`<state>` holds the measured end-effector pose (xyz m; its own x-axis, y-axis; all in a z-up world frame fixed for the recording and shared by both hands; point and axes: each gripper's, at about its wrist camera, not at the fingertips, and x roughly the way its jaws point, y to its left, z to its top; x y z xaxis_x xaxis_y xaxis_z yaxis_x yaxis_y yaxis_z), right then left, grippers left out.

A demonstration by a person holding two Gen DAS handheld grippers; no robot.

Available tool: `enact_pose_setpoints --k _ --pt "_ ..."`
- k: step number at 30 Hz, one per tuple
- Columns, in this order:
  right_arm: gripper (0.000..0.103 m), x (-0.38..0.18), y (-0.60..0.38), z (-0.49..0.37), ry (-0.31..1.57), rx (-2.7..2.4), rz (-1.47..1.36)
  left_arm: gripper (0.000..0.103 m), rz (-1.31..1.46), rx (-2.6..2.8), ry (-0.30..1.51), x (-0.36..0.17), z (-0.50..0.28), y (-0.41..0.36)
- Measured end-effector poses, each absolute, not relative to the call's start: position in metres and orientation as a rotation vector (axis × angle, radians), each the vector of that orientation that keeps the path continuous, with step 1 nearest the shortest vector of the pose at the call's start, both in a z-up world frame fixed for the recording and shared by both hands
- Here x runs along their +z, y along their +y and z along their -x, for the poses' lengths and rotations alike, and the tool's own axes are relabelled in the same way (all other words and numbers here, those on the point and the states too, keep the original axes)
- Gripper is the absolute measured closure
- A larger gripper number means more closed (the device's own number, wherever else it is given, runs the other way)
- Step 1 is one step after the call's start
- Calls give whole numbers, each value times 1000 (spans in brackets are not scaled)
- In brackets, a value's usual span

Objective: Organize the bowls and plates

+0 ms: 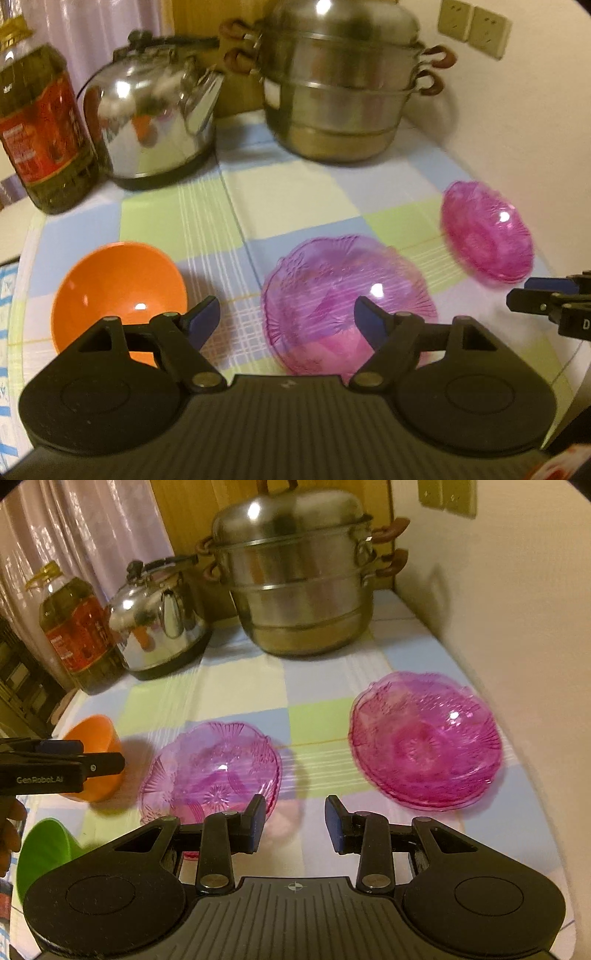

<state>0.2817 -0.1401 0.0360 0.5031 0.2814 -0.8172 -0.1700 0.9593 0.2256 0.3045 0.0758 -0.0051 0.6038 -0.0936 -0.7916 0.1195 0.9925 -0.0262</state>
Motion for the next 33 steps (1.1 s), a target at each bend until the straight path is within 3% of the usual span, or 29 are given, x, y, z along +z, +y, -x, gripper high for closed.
enact_pose_setpoints --k 5,10,17,33 --pt "67 15 -131 -292 1036 284 -125 28 -21 -135 936 -27 -316 81" --pt "67 -1 -122 -300 1047 300 -126 40 -18 -128 970 -47 -325 82" --pt "67 -19 -109 -315 1067 316 -111 46 -43 -102 1011 -63 -334 82" --pt "67 -50 -99 -334 1145 322 -106 72 -64 -99 1049 -78 -345 79"
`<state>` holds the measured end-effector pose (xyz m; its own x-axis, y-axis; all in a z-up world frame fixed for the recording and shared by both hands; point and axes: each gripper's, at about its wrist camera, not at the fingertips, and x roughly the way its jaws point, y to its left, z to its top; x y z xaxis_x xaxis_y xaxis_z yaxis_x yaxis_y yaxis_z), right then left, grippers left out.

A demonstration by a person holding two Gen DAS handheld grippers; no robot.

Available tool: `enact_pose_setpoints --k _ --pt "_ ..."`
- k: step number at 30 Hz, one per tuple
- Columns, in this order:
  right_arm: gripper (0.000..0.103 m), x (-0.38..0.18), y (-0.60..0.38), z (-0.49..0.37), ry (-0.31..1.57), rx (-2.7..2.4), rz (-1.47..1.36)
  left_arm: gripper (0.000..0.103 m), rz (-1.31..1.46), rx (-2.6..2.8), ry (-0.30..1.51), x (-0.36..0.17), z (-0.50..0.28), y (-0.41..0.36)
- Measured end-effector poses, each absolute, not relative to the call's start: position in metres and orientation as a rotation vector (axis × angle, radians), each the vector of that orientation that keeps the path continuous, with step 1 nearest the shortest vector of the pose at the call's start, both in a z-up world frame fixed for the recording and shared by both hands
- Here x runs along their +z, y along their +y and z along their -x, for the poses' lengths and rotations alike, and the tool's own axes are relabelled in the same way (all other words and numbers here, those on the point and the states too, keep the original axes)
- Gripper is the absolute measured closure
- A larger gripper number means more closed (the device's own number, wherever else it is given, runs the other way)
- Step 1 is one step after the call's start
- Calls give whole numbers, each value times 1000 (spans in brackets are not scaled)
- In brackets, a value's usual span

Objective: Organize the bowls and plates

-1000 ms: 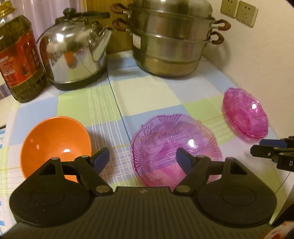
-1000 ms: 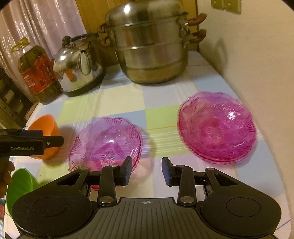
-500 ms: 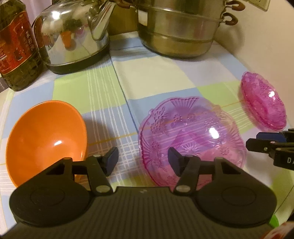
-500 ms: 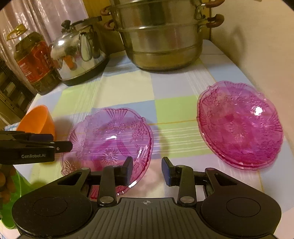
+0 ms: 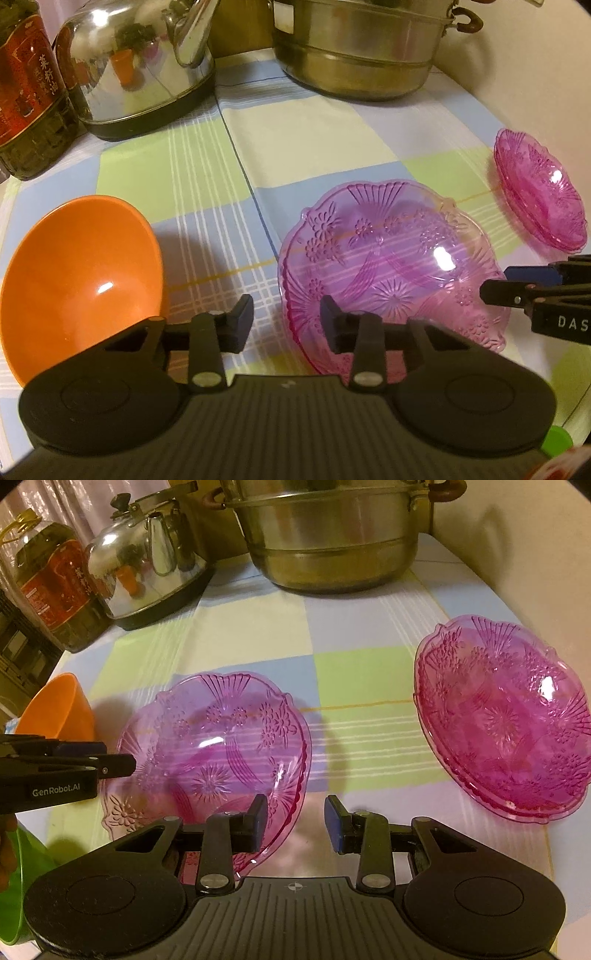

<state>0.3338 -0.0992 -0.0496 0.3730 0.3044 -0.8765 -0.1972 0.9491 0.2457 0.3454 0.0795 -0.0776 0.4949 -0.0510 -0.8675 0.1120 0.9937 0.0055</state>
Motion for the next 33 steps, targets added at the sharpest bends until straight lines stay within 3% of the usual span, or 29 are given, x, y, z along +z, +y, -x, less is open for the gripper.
enact_pose_setpoints --k 4,10,33 --pt "70 -52 -99 -334 1146 326 -116 83 -48 -98 1059 -80 -346 81" --pt "85 -56 -96 -334 1156 332 -117 92 -47 -107 1062 -81 -347 79" --pt "89 -8 -124 -324 1084 320 -146 94 -52 -123 991 -29 -341 55"
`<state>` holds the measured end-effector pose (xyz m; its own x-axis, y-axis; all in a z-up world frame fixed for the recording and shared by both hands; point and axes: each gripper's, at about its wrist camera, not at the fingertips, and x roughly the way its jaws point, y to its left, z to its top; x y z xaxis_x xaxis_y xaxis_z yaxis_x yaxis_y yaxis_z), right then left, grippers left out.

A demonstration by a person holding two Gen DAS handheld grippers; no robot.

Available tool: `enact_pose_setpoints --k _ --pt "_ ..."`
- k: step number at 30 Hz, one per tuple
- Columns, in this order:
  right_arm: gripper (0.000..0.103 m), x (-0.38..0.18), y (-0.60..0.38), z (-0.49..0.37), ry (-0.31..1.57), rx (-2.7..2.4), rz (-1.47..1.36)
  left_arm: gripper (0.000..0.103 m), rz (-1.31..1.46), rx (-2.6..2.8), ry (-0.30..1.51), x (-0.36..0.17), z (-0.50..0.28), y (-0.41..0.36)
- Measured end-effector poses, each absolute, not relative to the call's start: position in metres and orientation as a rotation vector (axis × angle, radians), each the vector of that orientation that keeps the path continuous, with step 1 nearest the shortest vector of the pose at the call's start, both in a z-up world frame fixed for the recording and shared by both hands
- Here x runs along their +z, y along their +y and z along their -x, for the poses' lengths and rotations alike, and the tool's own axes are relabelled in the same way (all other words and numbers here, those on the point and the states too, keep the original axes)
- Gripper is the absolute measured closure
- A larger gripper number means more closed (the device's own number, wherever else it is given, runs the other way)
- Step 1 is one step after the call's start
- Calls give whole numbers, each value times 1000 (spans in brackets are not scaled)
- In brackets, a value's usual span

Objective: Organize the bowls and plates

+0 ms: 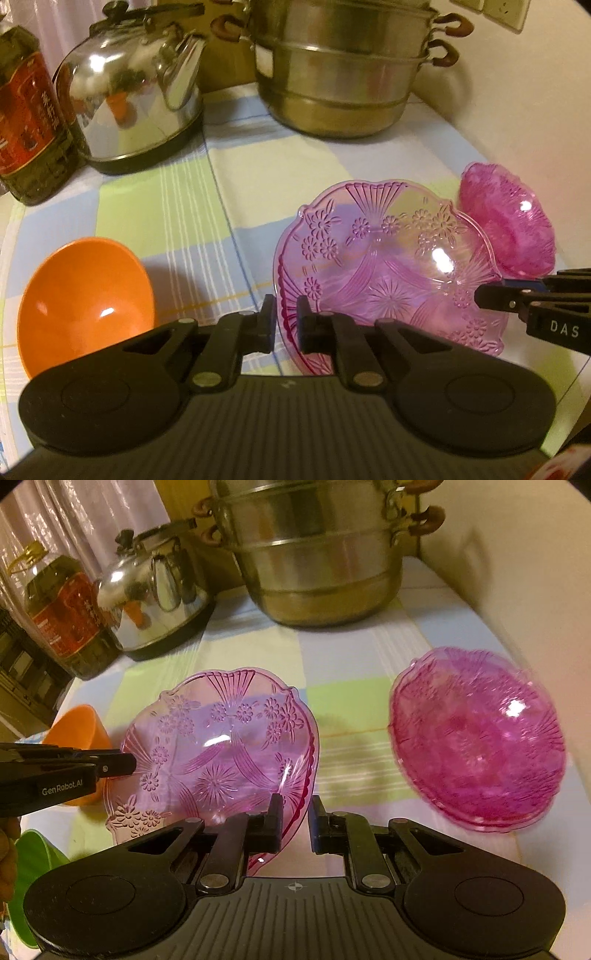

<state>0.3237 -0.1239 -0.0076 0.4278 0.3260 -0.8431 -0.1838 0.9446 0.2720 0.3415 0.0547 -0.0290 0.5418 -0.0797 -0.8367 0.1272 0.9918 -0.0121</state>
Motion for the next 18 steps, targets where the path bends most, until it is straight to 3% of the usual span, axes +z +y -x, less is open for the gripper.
enact_pose_setpoints --k 18 --pt "89 35 -206 -317 1024 212 -168 94 -71 -236 935 5 -353 -35"
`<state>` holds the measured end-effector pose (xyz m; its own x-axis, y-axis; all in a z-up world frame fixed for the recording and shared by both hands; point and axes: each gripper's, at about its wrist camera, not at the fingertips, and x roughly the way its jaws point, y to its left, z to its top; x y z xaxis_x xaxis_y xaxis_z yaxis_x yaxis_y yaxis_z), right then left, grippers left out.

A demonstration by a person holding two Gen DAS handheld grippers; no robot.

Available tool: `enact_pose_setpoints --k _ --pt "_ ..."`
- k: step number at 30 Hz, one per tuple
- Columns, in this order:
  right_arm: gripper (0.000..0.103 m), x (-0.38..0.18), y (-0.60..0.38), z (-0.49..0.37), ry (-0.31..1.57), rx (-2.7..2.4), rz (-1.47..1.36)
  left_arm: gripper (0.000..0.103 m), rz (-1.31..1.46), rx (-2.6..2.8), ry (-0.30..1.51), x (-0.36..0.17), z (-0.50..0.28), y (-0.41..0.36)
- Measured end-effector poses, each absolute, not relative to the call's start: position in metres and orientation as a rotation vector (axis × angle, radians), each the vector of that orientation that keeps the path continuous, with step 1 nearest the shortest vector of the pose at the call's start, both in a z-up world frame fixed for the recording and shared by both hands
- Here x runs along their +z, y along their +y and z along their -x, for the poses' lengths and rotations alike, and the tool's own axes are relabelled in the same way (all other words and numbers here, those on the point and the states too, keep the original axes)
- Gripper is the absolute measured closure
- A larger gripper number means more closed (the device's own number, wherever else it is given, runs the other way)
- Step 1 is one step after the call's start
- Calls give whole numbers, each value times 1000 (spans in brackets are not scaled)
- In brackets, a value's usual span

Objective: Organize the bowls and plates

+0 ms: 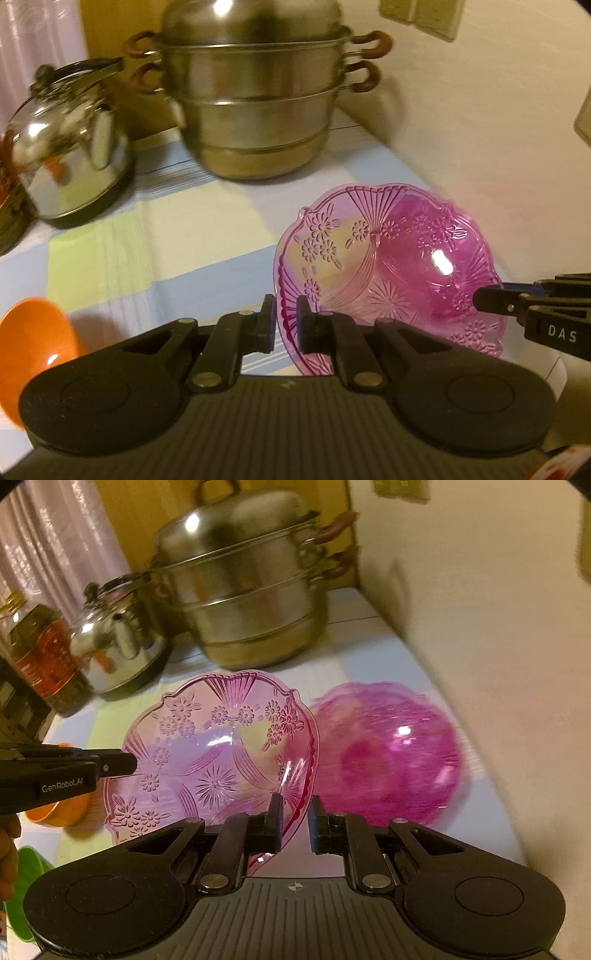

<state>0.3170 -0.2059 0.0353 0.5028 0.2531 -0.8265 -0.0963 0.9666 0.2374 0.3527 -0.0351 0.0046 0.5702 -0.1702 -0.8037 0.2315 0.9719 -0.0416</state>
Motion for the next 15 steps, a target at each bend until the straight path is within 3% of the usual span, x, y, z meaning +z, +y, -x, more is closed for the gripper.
enact_pose_setpoints --k 15 --pt "89 30 -286 -328 1004 96 -182 94 -90 -336 924 -4 -387 -112"
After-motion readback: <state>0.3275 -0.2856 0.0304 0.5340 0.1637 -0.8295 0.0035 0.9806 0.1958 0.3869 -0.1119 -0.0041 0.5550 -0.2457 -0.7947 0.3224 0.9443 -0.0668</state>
